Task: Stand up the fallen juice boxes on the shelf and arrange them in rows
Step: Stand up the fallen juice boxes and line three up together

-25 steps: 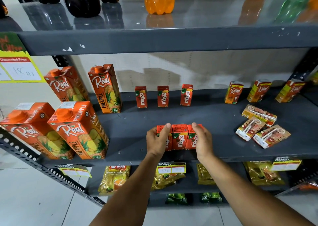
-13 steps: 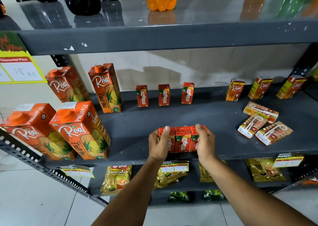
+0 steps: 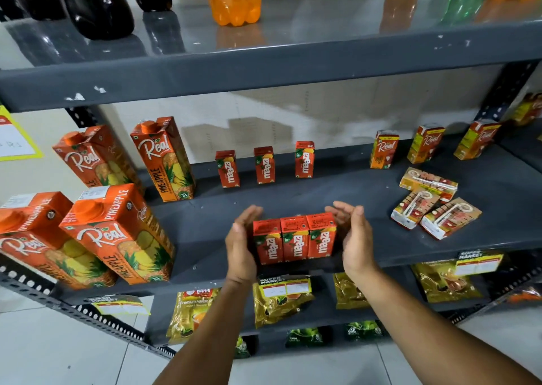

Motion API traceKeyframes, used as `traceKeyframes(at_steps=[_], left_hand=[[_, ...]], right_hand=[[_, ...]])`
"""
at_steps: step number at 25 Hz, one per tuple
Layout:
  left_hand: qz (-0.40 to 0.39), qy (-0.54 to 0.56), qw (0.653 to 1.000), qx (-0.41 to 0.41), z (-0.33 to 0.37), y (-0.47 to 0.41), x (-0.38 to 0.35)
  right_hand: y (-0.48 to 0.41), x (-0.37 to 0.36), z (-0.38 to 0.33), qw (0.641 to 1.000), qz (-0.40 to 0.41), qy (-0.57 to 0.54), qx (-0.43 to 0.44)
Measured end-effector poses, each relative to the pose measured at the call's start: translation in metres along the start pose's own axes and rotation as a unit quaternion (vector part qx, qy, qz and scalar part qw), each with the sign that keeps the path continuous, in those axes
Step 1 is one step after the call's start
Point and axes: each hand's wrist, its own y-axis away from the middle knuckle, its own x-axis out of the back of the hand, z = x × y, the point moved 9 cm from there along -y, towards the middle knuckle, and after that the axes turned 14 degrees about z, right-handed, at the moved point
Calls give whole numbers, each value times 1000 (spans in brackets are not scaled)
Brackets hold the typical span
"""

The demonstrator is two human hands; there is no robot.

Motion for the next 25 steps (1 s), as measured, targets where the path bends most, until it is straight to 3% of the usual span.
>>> traceKeyframes(at_steps=[2, 5, 7, 8, 10, 12, 15, 18, 21, 23, 25], left_hand=[[64, -66, 984, -150, 36, 6, 6], [112, -164, 888, -415, 93, 46, -31], [100, -200, 831, -509, 100, 84, -83], [65, -221, 820, -524, 88, 102, -119], [-29, -316, 808, -496, 41, 130, -193], [-67, -474, 783, -397, -20, 128, -236], [-84, -675, 701, -214, -83, 94, -235], [-115, -714, 669, -171, -105, 85, -234], [-136, -724, 654, -172, -108, 86, -234], [-137, -731, 647, -168, -107, 86, -233], [-140, -733, 645, -164, -105, 87, -233]], right_hand=[[-19, 24, -19, 999, 19, 4, 40], [-57, 66, -61, 993, 13, 13, 115], [-78, 99, -93, 982, -4, 47, 182], [-92, 120, -107, 975, -6, 71, 209], [-124, 164, -120, 959, -21, 158, 234], [-152, 195, -118, 927, -55, 298, 221], [-153, 197, -99, 836, -182, 471, 215], [-132, 171, -70, 725, -338, 546, 250], [-127, 156, -50, 648, -361, 617, 263], [-129, 155, -47, 624, -359, 639, 271], [-132, 161, -50, 645, -351, 618, 280]])
